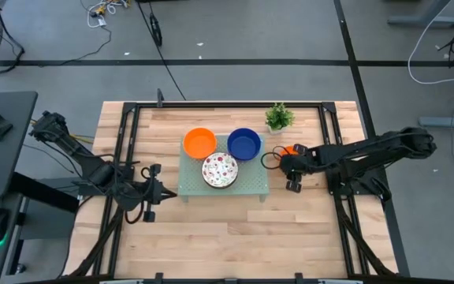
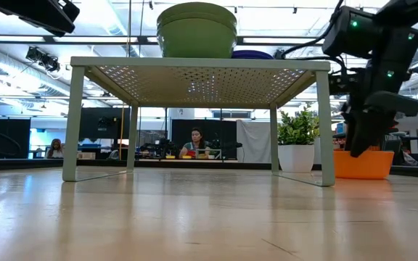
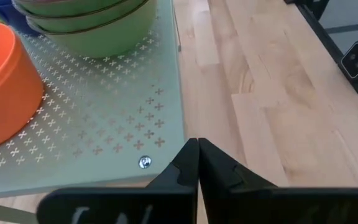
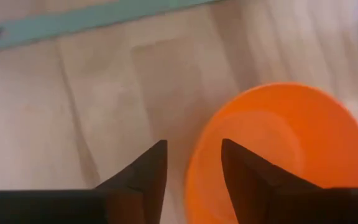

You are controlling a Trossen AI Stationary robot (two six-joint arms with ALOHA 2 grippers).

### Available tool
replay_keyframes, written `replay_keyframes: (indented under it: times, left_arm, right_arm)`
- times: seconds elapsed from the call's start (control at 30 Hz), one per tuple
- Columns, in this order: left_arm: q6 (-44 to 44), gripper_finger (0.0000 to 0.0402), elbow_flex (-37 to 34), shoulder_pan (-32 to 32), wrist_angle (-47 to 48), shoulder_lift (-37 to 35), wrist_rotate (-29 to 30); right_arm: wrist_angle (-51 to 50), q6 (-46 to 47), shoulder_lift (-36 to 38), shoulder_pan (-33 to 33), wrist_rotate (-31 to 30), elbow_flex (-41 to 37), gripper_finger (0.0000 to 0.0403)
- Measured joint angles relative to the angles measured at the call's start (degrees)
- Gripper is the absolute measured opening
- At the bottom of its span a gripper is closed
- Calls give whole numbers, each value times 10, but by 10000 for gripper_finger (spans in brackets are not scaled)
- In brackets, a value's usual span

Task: Pick & Place Mini bowls
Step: Stack the orange bowl on top of the orange bowl on the shelf

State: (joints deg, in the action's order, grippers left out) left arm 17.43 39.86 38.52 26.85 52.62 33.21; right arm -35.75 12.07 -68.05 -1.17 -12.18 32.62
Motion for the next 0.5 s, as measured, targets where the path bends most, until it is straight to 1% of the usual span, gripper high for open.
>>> replay_keyframes:
  times: [0.17,0.33,0.4,0.5]
  left_arm:
    - [3,7,0,0,0,0,-10]
    - [4,7,0,0,-1,0,-51]
    - [0,7,0,0,-3,1,-57]
    - [-5,15,0,0,-8,1,-56]
  right_arm:
    - [17,-7,0,0,31,-16,104]
    - [10,13,2,-20,33,-10,37]
    - [1,30,2,-36,44,4,12]
    - [-44,87,2,-69,70,37,11]
